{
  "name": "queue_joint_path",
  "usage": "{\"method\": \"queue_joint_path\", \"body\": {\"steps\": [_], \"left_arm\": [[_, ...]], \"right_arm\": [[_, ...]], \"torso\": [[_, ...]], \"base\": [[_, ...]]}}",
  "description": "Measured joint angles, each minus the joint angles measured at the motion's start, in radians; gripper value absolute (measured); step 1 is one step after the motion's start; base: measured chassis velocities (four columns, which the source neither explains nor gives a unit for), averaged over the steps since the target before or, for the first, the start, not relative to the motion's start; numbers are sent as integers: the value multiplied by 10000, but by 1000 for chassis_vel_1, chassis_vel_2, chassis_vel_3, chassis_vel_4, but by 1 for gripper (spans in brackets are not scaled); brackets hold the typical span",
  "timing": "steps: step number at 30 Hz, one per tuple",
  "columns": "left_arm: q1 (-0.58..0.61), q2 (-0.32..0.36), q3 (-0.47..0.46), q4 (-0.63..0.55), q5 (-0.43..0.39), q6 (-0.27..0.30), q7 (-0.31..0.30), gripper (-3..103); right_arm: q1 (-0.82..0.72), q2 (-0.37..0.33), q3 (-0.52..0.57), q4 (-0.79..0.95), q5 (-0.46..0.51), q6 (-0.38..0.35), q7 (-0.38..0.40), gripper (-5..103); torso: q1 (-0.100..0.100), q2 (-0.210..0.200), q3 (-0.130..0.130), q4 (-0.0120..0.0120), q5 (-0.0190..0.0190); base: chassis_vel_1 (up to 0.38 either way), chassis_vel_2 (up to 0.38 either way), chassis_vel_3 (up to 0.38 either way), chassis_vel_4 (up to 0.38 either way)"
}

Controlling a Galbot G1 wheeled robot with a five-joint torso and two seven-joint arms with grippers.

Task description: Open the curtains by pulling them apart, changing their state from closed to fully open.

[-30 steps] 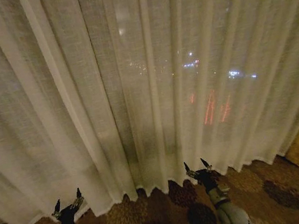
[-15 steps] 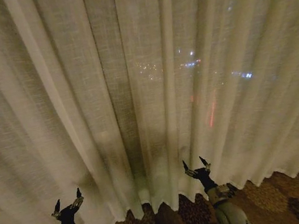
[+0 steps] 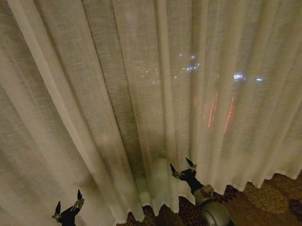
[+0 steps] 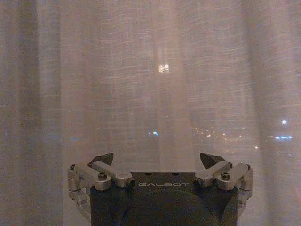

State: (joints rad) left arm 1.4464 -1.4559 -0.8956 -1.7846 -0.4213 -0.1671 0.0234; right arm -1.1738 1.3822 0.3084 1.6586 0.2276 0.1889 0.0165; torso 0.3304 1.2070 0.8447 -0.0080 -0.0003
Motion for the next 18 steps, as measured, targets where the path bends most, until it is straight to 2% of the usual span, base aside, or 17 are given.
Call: {"method": "queue_joint_path", "body": {"steps": [3,10,14,18], "left_arm": [[0,0,0,0,0,0,0,100],[2,0,-1,0,0,0,0,100],[2,0,-1,0,0,0,0,100],[3,0,-1,0,0,0,0,100]], "right_arm": [[642,186,-140,-752,-69,238,-402,100],[1488,470,-309,-1880,-58,560,-484,100],[1788,524,-358,-2245,-42,569,-365,100],[2102,580,-325,-2548,-209,572,277,100]], "torso": [[-2,0,0,0,0],[-13,6,-5,2,2],[-12,5,-4,1,2],[-13,6,-5,0,1]], "base": [[0,0,0,0],[0,0,0,0],[-59,12,57,-27],[-172,87,146,-95]]}}
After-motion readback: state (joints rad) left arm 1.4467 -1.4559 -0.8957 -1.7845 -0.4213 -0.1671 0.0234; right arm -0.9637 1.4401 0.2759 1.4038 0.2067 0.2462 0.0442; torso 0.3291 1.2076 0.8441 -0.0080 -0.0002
